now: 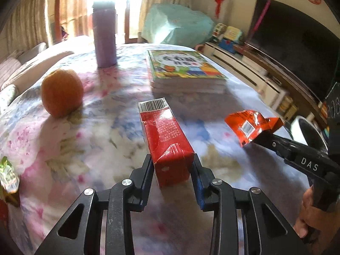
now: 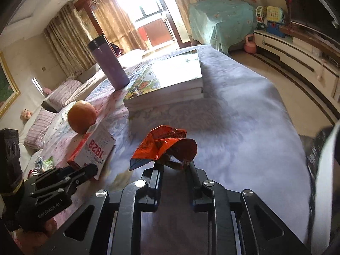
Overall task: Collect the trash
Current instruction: 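Carry the red carton and orange packet over the bin with both tools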
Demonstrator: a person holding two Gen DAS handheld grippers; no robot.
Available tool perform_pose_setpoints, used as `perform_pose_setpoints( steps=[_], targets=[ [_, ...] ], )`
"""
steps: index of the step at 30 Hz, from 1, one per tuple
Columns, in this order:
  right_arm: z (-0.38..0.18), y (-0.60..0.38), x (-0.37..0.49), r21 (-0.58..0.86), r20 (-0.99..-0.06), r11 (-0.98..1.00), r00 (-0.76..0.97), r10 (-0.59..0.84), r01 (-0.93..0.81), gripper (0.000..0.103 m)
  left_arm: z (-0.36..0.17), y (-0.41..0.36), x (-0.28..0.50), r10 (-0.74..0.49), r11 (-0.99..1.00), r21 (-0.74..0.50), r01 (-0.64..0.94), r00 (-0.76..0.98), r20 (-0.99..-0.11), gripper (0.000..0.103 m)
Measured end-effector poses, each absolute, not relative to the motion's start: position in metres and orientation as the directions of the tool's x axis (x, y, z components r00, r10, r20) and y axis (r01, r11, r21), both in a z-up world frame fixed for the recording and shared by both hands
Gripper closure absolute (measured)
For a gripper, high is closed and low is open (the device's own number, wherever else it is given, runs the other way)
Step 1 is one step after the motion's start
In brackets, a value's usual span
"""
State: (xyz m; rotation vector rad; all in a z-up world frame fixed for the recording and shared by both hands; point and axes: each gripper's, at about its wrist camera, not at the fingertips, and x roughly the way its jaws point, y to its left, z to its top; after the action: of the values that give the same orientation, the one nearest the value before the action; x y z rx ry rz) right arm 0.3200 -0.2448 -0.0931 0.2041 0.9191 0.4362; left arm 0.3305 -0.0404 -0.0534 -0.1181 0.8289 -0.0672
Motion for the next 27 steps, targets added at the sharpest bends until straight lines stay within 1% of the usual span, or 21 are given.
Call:
perform_pose_setpoints(
  steps=[7, 14, 27],
  targets=[
    [-0.079, -0.259, 0.285, 0.362, -0.704, 0.894, 0.553, 0.447, -0.263, 0.083, -0.043, -0.063, 0.294, -0.158, 0.987, -0.133, 0.088, 0.673, -0.723, 0.070],
    [-0.070, -0.273, 0.252, 0.381, -0.680, 0.889, 0.574, 0.456, -0.254, 0.083, -0.032, -0.084, 0.266, -0.165, 0.985, -0.092, 0.144, 0.680, -0.714, 0.070],
    [-0.062, -0.302, 0.205, 0.395, -0.664, 0.895, 0.609, 0.434, -0.207, 0.083, -0.024, -0.117, 0.228, -0.227, 0.967, -0.080, 0.241, 0.677, -0.700, 0.070]
  ],
)
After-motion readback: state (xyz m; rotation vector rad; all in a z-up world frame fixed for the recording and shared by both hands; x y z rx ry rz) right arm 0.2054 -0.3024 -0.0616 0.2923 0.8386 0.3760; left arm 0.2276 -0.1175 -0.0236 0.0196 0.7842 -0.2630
